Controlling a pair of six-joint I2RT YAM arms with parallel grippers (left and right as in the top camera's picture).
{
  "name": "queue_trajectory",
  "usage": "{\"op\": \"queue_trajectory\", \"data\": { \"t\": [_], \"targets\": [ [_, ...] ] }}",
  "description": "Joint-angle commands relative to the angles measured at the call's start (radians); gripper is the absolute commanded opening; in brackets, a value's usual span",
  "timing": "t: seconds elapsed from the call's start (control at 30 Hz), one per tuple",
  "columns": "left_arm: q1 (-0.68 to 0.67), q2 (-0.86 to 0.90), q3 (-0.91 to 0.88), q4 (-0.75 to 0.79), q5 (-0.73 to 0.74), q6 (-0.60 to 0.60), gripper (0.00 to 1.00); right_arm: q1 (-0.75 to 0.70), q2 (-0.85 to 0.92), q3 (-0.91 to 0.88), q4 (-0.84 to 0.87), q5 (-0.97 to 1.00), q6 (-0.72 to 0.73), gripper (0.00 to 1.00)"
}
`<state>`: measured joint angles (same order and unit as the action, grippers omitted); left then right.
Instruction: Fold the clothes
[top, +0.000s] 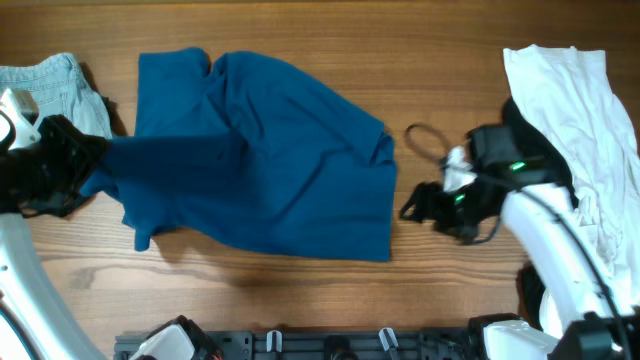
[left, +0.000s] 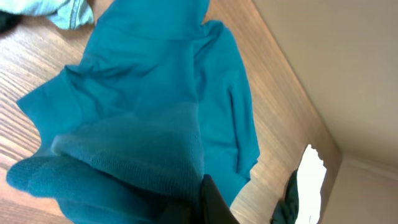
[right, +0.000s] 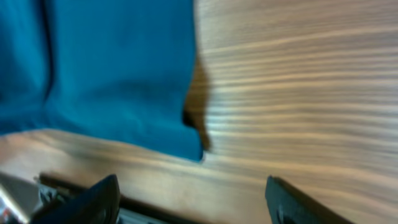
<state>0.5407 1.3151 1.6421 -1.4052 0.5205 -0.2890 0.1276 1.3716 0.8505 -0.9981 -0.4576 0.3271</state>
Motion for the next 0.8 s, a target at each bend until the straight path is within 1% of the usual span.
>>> {"op": "queue_trajectory", "data": {
  "t": [0.0,0.1,0.13,0.23,0.33,0.37,0.4,0.47,0.5,0.53,0.63,0.77],
  "targets": [
    [0.006,0.019,0.008,0.002,-0.002,0.021,0.04,0.158,-0.002,-0.129,0.143,-0.095,0.210,0.74],
    [0.006,0.019,0.008,0.001,-0.025,0.021,0.04,0.280,0.019,-0.216,0.289,-0.082,0.358,0.73],
    [0.006,0.019,0.008,0.001,-0.025,0.021,0.04,0.301,0.032,-0.230,0.313,-0.074,0.381,0.72],
    [0.006,0.019,0.008,-0.004,-0.024,0.020,0.04,0.317,0.115,-0.238,0.340,-0.036,0.410,0.71],
    [0.006,0.019,0.008,-0.004,-0.024,0.020,0.04,0.317,0.225,-0.238,0.461,-0.028,0.467,0.68],
    [0.006,0.019,0.008,-0.004,-0.024,0.020,0.04,0.317,0.250,-0.238,0.491,-0.030,0.482,0.65],
    [0.006,0.019,0.008,-0.004,-0.024,0.020,0.04,0.317,0.287,-0.237,0.531,-0.039,0.484,0.57],
    [0.006,0.019,0.008,-0.003,-0.024,0.020,0.04,0.317,0.325,-0.237,0.542,-0.051,0.483,0.27],
    [0.006,0.019,0.008,-0.003,-0.024,0.020,0.04,0.317,0.327,-0.237,0.542,-0.046,0.481,0.10],
    [0.006,0.019,0.008,-0.004,-0.024,0.020,0.04,0.317,0.326,-0.237,0.542,-0.036,0.481,0.04],
    [0.006,0.019,0.008,-0.003,-0.024,0.020,0.04,0.317,0.314,-0.235,0.514,-0.008,0.480,0.04],
    [0.006,0.019,0.008,-0.003,-0.024,0.020,0.04,0.284,0.191,-0.177,0.381,0.084,0.458,0.04]
  ]
}}
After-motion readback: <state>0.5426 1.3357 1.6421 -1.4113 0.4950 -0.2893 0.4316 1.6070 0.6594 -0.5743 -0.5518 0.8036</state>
